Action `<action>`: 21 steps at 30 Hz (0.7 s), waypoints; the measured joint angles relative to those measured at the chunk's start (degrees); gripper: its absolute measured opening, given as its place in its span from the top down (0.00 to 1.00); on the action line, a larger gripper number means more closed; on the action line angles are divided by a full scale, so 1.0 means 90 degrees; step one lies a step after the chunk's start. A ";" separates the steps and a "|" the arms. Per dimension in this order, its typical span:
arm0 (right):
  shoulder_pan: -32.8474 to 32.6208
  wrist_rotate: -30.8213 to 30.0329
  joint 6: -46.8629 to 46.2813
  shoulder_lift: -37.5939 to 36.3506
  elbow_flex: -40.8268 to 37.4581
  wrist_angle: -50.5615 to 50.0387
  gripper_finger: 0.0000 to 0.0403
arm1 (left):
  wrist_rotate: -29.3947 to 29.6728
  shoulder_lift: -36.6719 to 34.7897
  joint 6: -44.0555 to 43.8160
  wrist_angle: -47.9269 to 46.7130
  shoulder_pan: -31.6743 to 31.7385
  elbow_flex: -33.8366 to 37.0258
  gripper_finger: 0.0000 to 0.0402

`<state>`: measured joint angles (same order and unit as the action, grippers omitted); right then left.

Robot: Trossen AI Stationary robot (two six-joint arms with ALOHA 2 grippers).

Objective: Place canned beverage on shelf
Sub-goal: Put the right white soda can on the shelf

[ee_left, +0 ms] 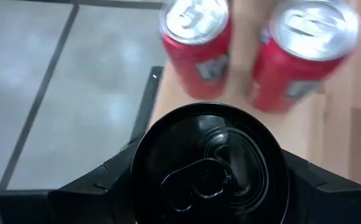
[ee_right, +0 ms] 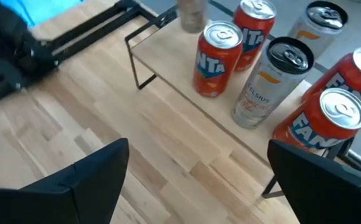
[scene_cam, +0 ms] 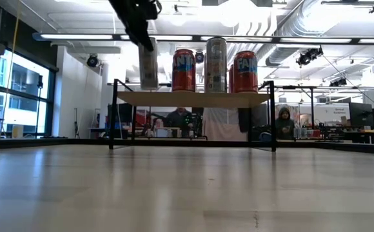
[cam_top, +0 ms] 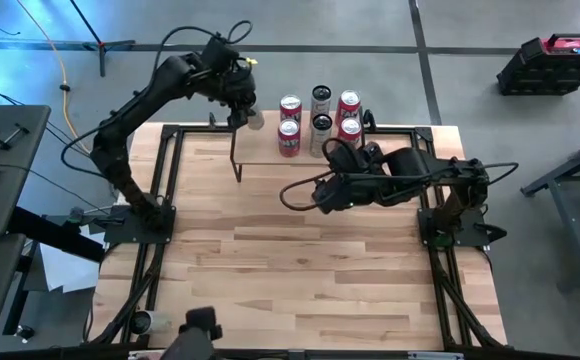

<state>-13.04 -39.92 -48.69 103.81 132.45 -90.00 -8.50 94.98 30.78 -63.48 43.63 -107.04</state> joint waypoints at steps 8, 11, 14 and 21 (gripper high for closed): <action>0.0302 0.0178 0.0538 0.0000 0.0000 0.0000 0.08 | -0.0428 0.0186 -0.0046 0.0213 0.0158 -0.0002 0.40; 0.0378 0.0184 0.0652 0.0000 0.0000 -0.0001 0.08 | -0.0586 0.0269 -0.0124 0.0163 0.0156 -0.0002 0.40; 0.0432 0.0211 0.0681 0.0000 -0.0001 0.0000 0.08 | -0.0690 0.0373 -0.0155 0.0159 0.0158 -0.0001 0.40; 0.0451 0.0225 0.0568 0.0000 -0.0001 0.0030 0.08 | -0.0643 0.0503 -0.0120 0.0185 0.0170 0.0010 0.39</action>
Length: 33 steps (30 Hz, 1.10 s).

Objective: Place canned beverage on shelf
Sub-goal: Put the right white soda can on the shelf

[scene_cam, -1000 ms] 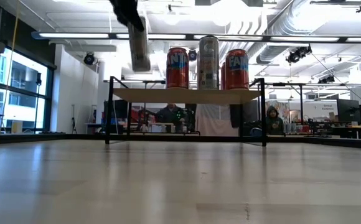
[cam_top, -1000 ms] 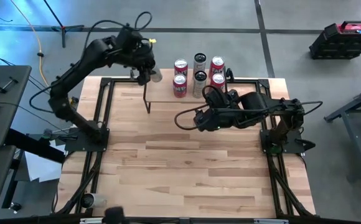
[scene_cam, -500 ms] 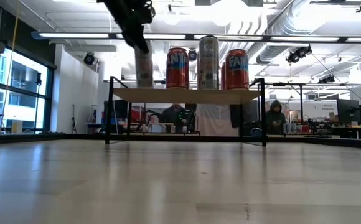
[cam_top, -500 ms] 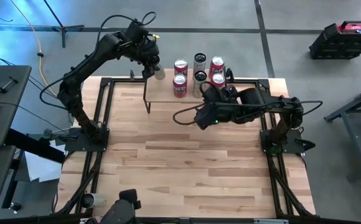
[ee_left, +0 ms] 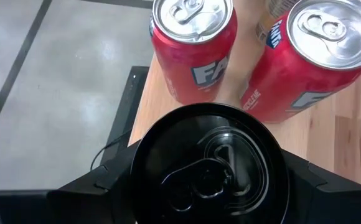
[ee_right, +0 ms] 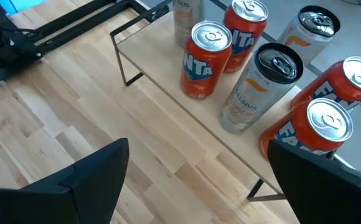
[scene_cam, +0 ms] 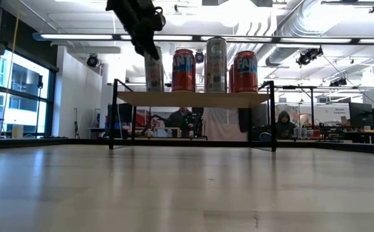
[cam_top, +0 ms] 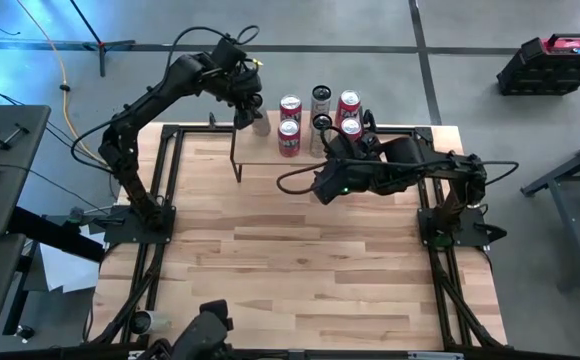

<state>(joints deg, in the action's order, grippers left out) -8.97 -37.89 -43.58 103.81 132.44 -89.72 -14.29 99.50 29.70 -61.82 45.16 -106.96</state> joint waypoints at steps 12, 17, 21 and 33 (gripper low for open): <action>-0.0005 0.0000 -0.0287 0.0000 0.0000 0.0043 0.08 | -0.0043 0.0000 0.0043 0.0117 0.0170 0.0005 0.39; -0.0005 -0.0002 -0.0320 0.0000 0.0001 0.0043 0.08 | -0.0070 -0.0001 0.0043 0.0026 0.0192 0.0010 0.39; -0.0005 -0.0003 -0.0322 0.0000 0.0000 0.0048 0.08 | -0.0085 -0.0001 0.0046 -0.0010 0.0190 0.0010 0.39; -0.0005 -0.0124 -0.0322 0.0000 0.0000 0.0108 0.08 | -0.0075 -0.0002 0.0046 -0.0011 0.0190 0.0010 0.36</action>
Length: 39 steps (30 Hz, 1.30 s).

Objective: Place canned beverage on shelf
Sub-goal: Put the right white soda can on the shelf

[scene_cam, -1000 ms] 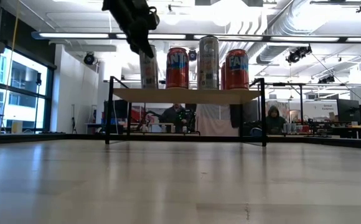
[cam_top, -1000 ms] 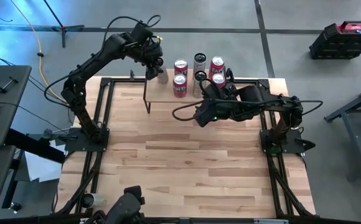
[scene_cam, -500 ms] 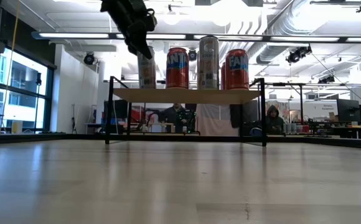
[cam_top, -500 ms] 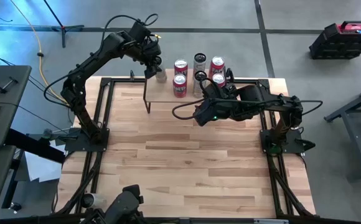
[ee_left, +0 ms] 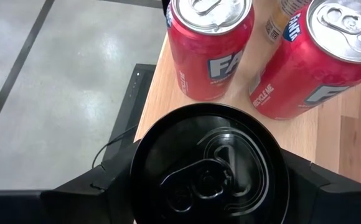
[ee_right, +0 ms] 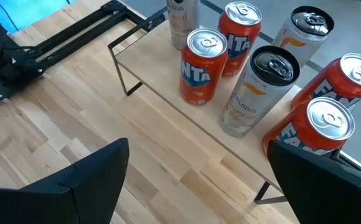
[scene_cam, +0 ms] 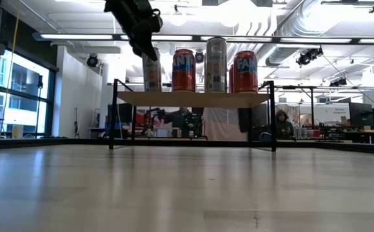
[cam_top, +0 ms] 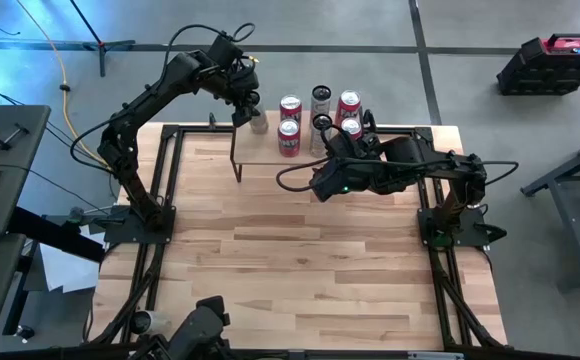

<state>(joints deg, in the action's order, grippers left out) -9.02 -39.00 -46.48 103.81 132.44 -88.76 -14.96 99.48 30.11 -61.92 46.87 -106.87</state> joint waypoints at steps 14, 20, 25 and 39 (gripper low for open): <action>0.0000 0.0000 0.0000 0.0002 0.0000 0.0042 0.08 | 0.0032 0.0001 -0.0148 0.0205 -0.0001 0.0000 0.33; 0.0000 0.0000 0.0000 0.0005 0.0002 0.0040 0.08 | 0.0034 0.0002 -0.0170 0.0180 -0.0002 0.0000 0.32; 0.0000 0.0000 0.0000 0.0005 0.0001 0.0039 0.08 | 0.0036 0.0000 -0.0221 0.0192 -0.0002 0.0000 0.28; -0.0002 0.0032 0.0001 0.0007 0.0001 0.0039 0.08 | 0.0394 -0.0005 -0.0154 0.0207 -0.0017 -0.0002 0.20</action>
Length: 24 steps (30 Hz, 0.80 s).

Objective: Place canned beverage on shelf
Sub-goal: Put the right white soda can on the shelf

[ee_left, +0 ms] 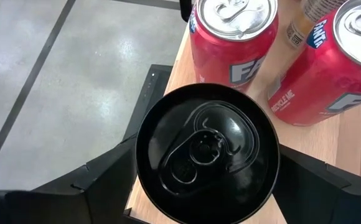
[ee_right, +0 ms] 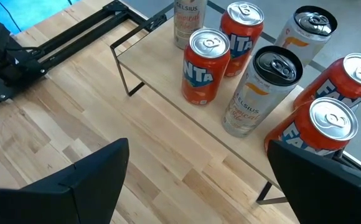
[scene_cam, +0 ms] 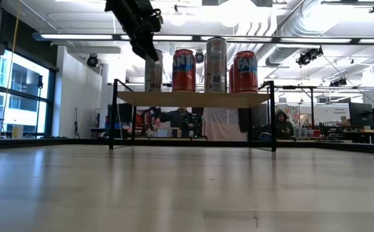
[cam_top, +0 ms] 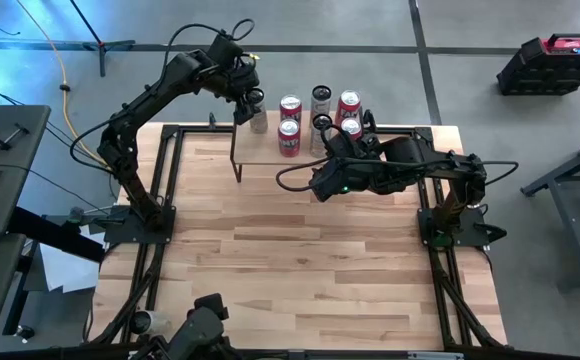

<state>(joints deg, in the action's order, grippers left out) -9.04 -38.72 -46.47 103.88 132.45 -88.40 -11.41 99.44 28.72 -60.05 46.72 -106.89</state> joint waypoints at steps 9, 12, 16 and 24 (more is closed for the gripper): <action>0.0000 0.0019 -0.0001 0.0000 -0.0001 0.0000 0.08 | 0.0009 0.0000 0.0036 -0.0007 0.0000 0.0000 0.20; 0.0000 0.0019 0.0000 0.0000 -0.0001 0.0000 0.08 | 0.0010 0.0000 0.0011 -0.0015 0.0000 0.0000 0.20; 0.0000 0.0019 0.0002 0.0000 -0.0001 -0.0002 0.08 | 0.0030 0.0000 0.0009 -0.0034 0.0000 0.0000 0.17; 0.0000 0.0019 0.0000 0.0000 -0.0001 -0.0002 0.08 | 0.0176 0.0000 0.0042 -0.0090 0.0000 0.0000 0.17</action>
<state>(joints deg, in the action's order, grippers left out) -9.04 -38.54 -46.47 103.88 132.44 -88.42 -9.83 99.44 29.10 -60.86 46.72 -106.89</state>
